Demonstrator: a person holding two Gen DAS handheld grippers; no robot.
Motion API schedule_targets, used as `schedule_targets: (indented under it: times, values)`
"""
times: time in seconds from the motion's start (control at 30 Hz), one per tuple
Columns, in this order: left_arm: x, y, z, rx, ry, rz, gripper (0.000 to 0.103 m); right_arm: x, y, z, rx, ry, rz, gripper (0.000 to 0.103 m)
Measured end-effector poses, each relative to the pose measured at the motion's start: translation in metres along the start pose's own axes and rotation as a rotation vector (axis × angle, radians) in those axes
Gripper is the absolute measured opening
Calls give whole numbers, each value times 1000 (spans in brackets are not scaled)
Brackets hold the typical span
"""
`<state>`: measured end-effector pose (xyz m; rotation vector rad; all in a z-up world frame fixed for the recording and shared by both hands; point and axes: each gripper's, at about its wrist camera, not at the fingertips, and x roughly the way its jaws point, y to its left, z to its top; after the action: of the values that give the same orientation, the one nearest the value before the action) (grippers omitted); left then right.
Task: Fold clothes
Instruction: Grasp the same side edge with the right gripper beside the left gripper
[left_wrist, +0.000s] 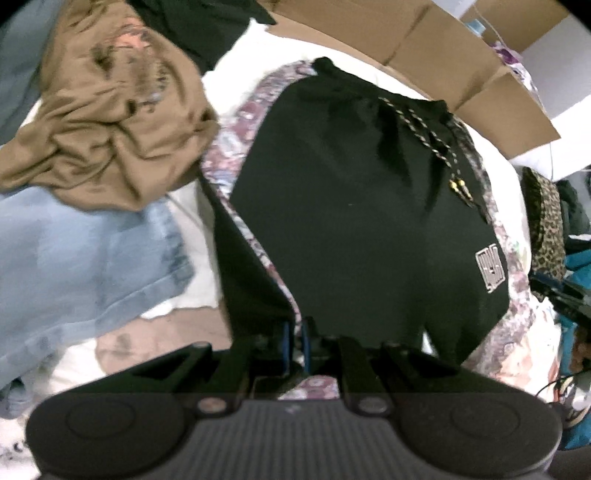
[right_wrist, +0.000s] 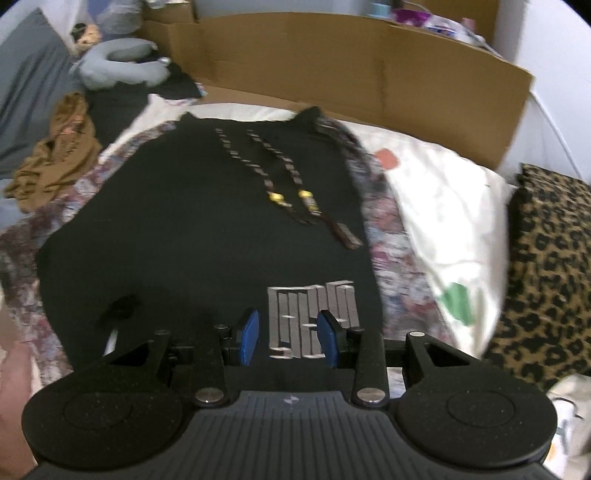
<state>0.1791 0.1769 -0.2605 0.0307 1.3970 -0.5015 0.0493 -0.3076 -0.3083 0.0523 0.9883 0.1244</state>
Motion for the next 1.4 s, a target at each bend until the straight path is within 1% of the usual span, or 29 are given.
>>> schedule_targets:
  times: [0.2, 0.3, 0.37, 0.4, 0.5, 0.57, 0.63, 0.7, 0.9, 1.07, 1.33, 1.37, 1.4]
  values:
    - [10, -16, 4, 0, 32, -75, 8, 4, 42, 12, -64, -43, 129, 42]
    - [17, -26, 6, 11, 47, -107, 8, 11, 66, 19, -90, -35, 182, 42]
    - [24, -31, 9, 3, 52, -132, 8, 17, 83, 23, -106, -30, 221, 42]
    - [29, -33, 11, -20, 54, -154, 7, 20, 91, 25, -113, -29, 243, 42]
    - [40, -46, 18, -18, 38, -184, 7, 29, 114, 27, -141, -18, 320, 42]
    - [48, -54, 21, -15, 37, -210, 7, 35, 128, 30, -169, -10, 354, 42]
    - [56, -60, 23, -20, 49, -227, 7, 41, 141, 34, -183, -6, 395, 42]
    - [60, -66, 24, -18, 53, -237, 7, 45, 148, 35, -183, -5, 417, 42]
    - [67, -83, 30, -6, 59, -284, 7, 50, 167, 34, -182, -10, 441, 42]
    - [73, -94, 31, -1, 66, -312, 7, 55, 174, 32, -194, -13, 429, 42]
    - [77, -103, 33, -11, 64, -337, 7, 72, 180, 32, -175, -14, 341, 42]
    - [77, -104, 33, -12, 62, -341, 7, 75, 181, 32, -173, -12, 328, 40]
    - [77, -105, 33, -12, 61, -345, 7, 77, 181, 32, -164, -17, 326, 35]
